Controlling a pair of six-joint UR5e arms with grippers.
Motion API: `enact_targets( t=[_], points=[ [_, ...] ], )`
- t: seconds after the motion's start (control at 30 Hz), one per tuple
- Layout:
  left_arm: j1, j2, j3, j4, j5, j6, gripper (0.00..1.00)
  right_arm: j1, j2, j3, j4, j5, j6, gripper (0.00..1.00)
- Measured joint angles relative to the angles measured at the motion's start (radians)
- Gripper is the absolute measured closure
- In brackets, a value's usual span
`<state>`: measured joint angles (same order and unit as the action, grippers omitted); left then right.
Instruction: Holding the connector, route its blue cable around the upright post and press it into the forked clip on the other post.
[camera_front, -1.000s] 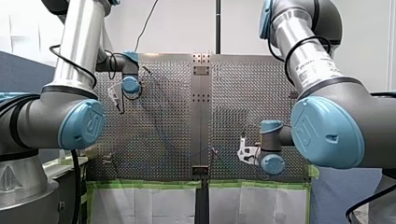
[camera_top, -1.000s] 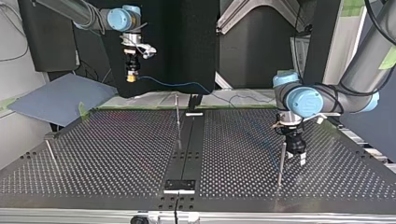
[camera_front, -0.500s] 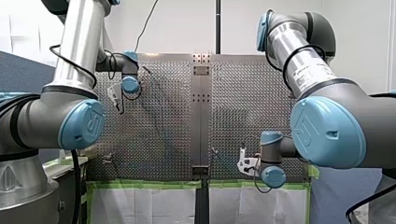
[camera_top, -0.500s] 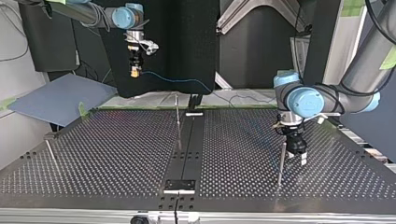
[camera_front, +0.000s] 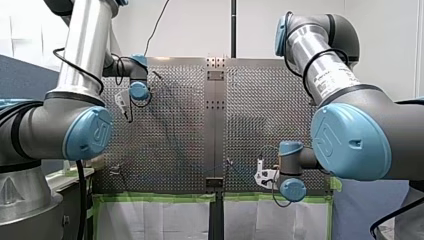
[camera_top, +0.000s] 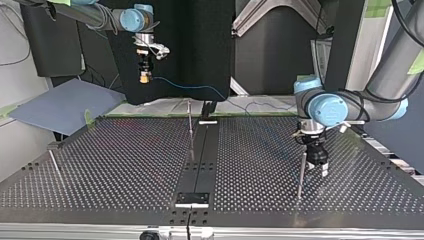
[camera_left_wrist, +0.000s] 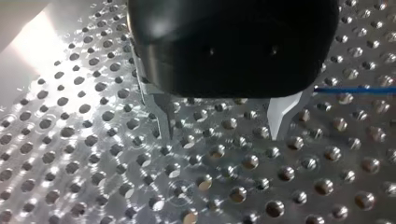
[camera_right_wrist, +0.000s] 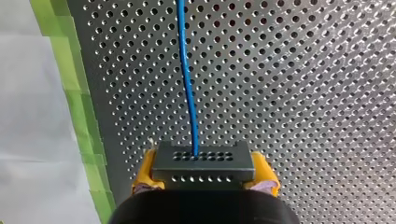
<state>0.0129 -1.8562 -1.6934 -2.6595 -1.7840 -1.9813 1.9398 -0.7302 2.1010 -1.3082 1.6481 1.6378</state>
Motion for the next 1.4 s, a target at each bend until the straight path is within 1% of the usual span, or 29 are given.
enact_targets(
  t=[0.1, 0.27, 0.4, 0.57, 0.7, 0.83, 0.93, 1.03, 1.13, 1.23, 1.3, 1.4],
  points=[
    [0.005, 0.001, -0.001, -0.021, 0.011, -0.025, 0.01, 0.000, 0.000, -0.003, 0.002, 0.000, 0.001, 0.98],
    [0.015, 0.016, -0.019, -0.057, 0.009, -0.058, 0.01, -0.001, -0.001, -0.012, 0.014, 0.001, 0.001, 0.98],
    [0.037, 0.046, -0.049, -0.049, 0.010, -0.064, 0.01, -0.001, -0.001, -0.015, 0.021, 0.001, 0.000, 0.98],
    [0.054, 0.082, -0.085, -0.057, -0.007, -0.040, 0.01, -0.002, -0.001, -0.022, 0.029, 0.001, 0.002, 0.98],
    [0.065, 0.120, -0.123, -0.090, -0.040, -0.004, 0.01, -0.002, 0.000, -0.031, 0.044, 0.002, 0.002, 0.98],
    [0.073, 0.154, -0.143, -0.124, -0.054, 0.030, 0.01, -0.002, -0.001, -0.040, 0.058, 0.001, 0.003, 0.98],
    [0.076, 0.180, -0.134, -0.149, -0.056, 0.056, 0.01, -0.001, -0.001, -0.047, 0.077, 0.002, 0.002, 0.98],
    [0.073, 0.206, -0.113, -0.176, -0.048, 0.082, 0.01, 0.002, -0.001, -0.050, 0.090, 0.003, 0.002, 0.98],
    [0.071, 0.235, -0.085, -0.205, -0.030, 0.110, 0.01, 0.004, 0.000, -0.050, 0.097, 0.004, 0.001, 0.98],
    [0.069, 0.266, -0.054, -0.236, -0.003, 0.127, 0.01, 0.005, -0.001, -0.051, 0.101, 0.005, 0.000, 0.98],
    [0.069, 0.287, -0.033, -0.257, 0.007, 0.135, 0.01, 0.005, 0.000, -0.051, 0.104, 0.005, 0.000, 0.98],
    [0.069, 0.313, -0.007, -0.283, 0.000, 0.149, 0.01, 0.006, -0.001, -0.051, 0.108, 0.006, -0.001, 0.98]
  ],
)
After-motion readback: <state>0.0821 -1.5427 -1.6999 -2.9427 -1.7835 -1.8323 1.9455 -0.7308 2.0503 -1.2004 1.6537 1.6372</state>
